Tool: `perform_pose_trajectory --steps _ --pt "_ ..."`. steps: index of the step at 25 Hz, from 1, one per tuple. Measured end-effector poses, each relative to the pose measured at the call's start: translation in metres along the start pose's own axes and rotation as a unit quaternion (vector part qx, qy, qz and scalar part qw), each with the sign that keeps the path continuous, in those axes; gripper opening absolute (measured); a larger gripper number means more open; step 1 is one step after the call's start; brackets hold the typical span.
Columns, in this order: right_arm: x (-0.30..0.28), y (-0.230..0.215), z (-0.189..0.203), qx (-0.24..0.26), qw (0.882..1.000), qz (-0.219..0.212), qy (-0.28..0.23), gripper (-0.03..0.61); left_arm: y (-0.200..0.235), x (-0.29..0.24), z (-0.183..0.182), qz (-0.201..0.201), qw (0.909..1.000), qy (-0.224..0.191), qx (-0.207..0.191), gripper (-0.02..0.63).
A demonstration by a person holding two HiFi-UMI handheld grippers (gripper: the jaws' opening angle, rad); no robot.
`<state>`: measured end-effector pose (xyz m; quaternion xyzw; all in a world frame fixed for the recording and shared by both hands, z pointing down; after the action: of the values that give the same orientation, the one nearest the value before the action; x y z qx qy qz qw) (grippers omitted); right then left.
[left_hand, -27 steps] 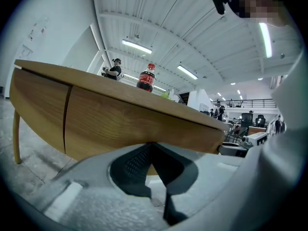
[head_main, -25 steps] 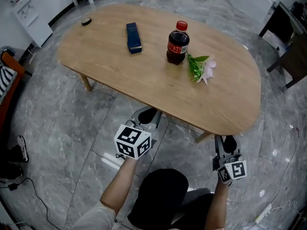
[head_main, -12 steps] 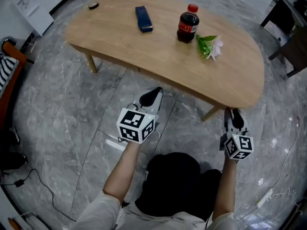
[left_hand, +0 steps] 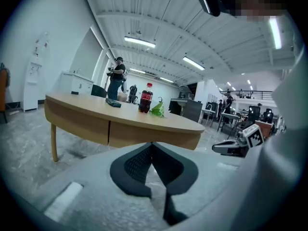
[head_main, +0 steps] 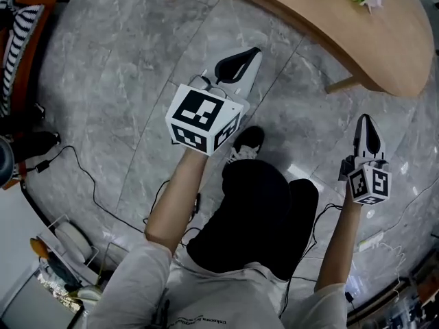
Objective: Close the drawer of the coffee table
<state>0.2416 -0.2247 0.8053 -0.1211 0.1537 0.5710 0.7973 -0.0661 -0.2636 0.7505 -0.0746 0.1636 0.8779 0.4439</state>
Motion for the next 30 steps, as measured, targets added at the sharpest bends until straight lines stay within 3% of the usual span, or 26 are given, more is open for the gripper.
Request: perform_pose_trajectory --steps 3,7,12,17,24,30 --pt "0.019 0.024 -0.019 -0.004 0.999 -0.040 0.019 0.015 -0.018 0.030 -0.025 -0.006 0.9995 0.031 -0.005 0.008" --pt "0.054 0.048 -0.059 -0.015 0.997 -0.057 0.057 0.015 -0.043 0.083 -0.084 -0.034 0.9982 0.050 0.004 0.008" --pt "0.108 0.067 -0.139 -0.058 0.996 -0.046 0.048 0.015 -0.088 0.150 -0.177 -0.046 0.9961 0.074 -0.012 0.008" --pt "0.177 0.086 -0.200 -0.096 0.991 -0.023 0.093 0.015 -0.153 0.201 -0.249 -0.058 0.9943 0.090 0.003 0.008" --pt "0.280 0.111 -0.292 -0.119 0.990 -0.004 0.072 0.015 -0.245 0.242 -0.298 -0.038 0.9926 0.115 0.010 0.008" --pt "0.357 0.136 -0.339 -0.108 0.992 0.007 0.061 0.015 -0.295 0.283 -0.327 -0.035 0.9944 0.099 0.008 0.008"
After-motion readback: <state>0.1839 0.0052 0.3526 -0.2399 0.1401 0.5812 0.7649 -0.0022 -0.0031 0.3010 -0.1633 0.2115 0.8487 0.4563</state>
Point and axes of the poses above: the fingertips, and each gripper's own axes: x backward along the fingers, y to its left, z out of its underside, the point moved 3 cm from there along x, backward along the fingers, and after that the axes turned 5 degrees about z, right-handed, at the moved point
